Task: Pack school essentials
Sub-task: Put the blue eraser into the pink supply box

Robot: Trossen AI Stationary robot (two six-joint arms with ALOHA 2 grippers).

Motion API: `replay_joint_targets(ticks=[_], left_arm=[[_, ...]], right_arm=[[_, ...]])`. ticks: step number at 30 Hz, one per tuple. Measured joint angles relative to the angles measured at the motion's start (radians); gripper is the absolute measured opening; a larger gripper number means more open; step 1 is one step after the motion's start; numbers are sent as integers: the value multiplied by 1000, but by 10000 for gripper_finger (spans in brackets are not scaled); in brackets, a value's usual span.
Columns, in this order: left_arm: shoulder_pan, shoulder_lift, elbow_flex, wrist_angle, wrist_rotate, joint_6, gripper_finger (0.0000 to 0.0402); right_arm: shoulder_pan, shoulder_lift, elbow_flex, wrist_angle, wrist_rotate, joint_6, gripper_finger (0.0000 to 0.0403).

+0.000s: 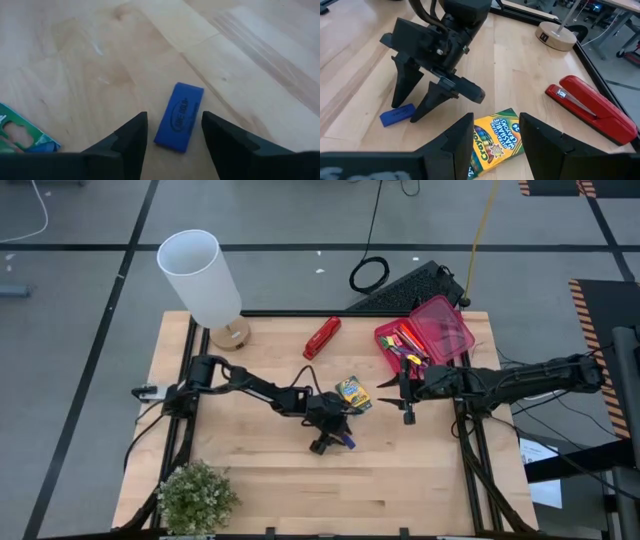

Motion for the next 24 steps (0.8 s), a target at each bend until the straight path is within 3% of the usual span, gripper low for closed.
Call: replay_joint_targets(ticks=[7, 17, 24], left_arm=[[-4, 0, -8, -13, 12, 19, 186], [-5, 0, -11, -22, 11, 21, 109], [-9, 0, -12, -13, -2, -19, 102]], right_arm=[[0, 0, 0, 5, 0, -2, 153], [0, 0, 0, 5, 0, -6, 153], [0, 0, 0, 7, 0, -1, 153]])
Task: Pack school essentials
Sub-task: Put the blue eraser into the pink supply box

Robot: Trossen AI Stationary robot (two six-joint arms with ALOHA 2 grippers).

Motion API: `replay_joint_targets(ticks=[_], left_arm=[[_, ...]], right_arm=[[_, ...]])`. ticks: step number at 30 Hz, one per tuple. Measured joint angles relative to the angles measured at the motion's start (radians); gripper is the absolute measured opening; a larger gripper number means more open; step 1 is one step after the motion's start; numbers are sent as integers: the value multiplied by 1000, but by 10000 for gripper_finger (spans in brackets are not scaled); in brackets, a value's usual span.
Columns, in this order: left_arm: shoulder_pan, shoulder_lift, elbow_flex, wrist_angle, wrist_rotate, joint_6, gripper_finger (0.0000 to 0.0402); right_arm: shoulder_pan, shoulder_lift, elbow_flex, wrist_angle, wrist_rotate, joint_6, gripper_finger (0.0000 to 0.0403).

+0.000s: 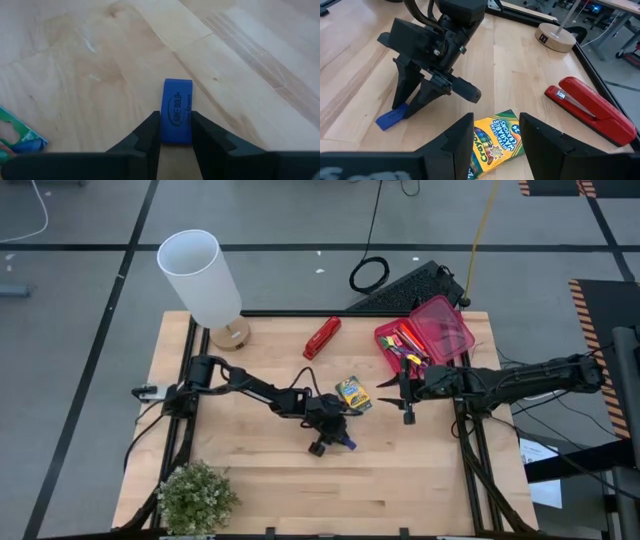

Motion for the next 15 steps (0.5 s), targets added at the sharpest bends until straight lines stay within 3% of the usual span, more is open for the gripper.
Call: replay_joint_targets(ticks=[9, 15], left_arm=[[1, -35, -3, -4, -27, -131, 103], [8, -104, -2, -10, -73, -236, 104]], right_arm=[[32, 1, 0, 12, 0, -6, 153], [121, 40, 1, 29, 10, -128, 153]])
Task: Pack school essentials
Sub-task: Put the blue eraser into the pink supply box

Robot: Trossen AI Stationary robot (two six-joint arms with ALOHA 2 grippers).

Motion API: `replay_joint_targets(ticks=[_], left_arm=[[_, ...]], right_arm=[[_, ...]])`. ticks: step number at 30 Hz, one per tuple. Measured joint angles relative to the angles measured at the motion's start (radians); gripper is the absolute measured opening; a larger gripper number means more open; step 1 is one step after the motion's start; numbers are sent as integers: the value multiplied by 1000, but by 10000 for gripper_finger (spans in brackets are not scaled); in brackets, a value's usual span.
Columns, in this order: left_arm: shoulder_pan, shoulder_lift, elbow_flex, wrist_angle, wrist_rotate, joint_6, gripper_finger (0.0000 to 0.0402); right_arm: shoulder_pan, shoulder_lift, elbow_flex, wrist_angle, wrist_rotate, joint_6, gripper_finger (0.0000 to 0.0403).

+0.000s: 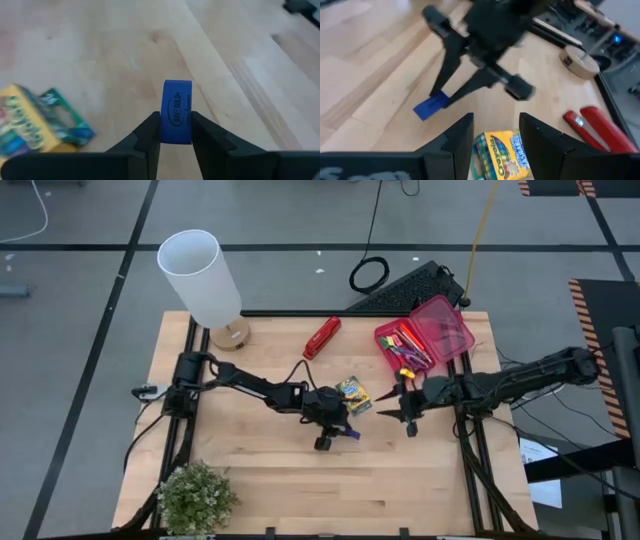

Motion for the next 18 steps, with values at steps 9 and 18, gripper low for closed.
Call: replay_joint_targets(ticks=[9, 18], left_arm=[[17, -118, 2, -41, -35, -134, 104], [20, -171, 2, -145, -46, -211, 104]], right_arm=[[159, 176, -1, 109, 223, -217, 154], [221, 347, 1, 342, 304, -417, 154]])
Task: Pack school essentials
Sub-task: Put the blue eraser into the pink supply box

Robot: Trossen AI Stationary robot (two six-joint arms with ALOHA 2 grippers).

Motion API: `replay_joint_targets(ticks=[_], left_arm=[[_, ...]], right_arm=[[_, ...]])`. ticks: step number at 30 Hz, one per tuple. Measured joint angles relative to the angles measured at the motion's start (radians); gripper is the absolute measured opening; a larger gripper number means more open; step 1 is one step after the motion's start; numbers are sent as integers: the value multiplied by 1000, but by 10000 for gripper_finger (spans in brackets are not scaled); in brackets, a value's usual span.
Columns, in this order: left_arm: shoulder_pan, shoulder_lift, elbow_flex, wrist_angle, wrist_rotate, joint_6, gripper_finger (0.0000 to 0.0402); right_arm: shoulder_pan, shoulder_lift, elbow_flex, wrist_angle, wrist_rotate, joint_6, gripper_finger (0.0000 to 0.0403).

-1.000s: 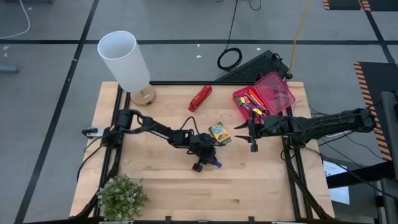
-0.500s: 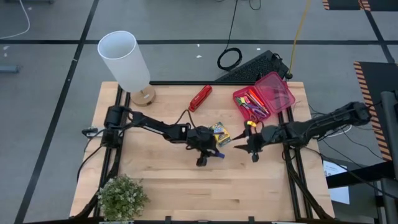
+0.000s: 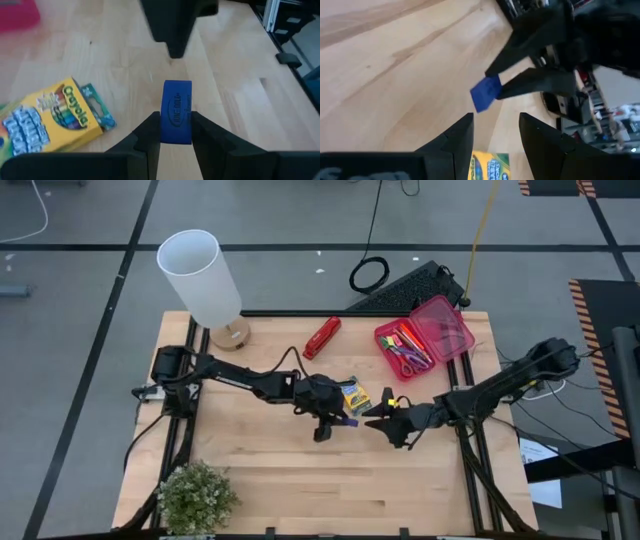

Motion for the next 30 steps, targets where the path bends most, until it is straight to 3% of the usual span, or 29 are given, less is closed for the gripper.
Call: replay_joint_targets(ticks=[10, 19, 30], left_arm=[[0, 0, 0, 29, 0, -75, 104], [-2, 0, 0, 73, 16, -95, 104], [-2, 0, 0, 67, 18, -97, 104]], right_arm=[[3, 122, 0, 145, -1, -73, 154], [3, 151, 0, 210, -2, -136, 150], [4, 151, 0, 211, -6, -141, 57]])
